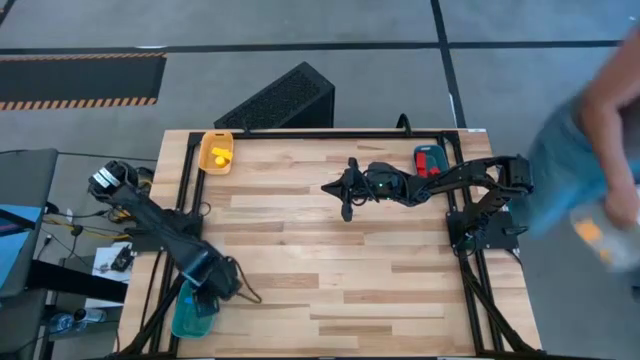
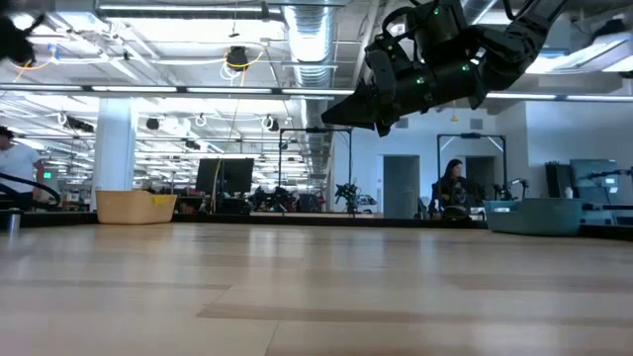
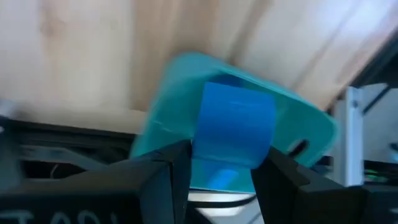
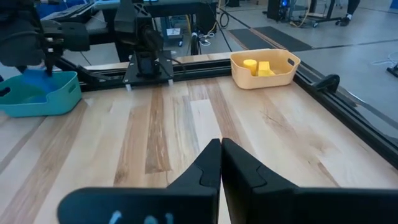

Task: Sort & place blocks by color
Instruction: Put the blue block into the green bin

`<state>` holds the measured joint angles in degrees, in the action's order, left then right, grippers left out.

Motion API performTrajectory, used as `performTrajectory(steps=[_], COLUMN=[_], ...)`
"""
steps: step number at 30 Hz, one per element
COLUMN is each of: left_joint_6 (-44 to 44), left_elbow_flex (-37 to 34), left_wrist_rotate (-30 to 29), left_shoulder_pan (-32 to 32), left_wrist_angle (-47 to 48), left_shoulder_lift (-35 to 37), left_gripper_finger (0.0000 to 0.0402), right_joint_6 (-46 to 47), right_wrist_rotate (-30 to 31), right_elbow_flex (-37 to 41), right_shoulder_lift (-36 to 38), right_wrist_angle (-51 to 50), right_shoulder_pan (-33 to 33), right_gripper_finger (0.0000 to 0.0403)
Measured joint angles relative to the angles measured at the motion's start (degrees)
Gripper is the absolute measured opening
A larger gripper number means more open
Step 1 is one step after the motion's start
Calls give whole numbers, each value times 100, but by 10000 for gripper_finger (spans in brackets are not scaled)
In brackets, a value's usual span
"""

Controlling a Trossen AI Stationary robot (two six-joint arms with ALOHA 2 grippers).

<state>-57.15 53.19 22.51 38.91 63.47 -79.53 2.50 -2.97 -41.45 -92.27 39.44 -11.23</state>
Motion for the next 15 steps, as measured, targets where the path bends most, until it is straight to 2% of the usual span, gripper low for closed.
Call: performTrajectory(steps=[4, 9, 15], left_joint_6=[-679, -763, -816], left_elbow_flex=[0, 0, -6], left_wrist_rotate=[-32, -1120, -1118], left_shoulder_pan=[446, 773, 877], left_wrist_angle=[-409, -477, -367], left_shoulder_lift=[0, 0, 0], left_gripper_finger=[122, 138, 165], right_joint_6=[3, 36, 49], right_wrist_rotate=[-2, -1, -2], right_elbow_flex=[0, 0, 0], right_shoulder_lift=[0, 0, 0], right_wrist_angle=[2, 0, -87], right_shoulder_pan=[11, 80, 262], right_gripper_finger=[35, 35, 35])
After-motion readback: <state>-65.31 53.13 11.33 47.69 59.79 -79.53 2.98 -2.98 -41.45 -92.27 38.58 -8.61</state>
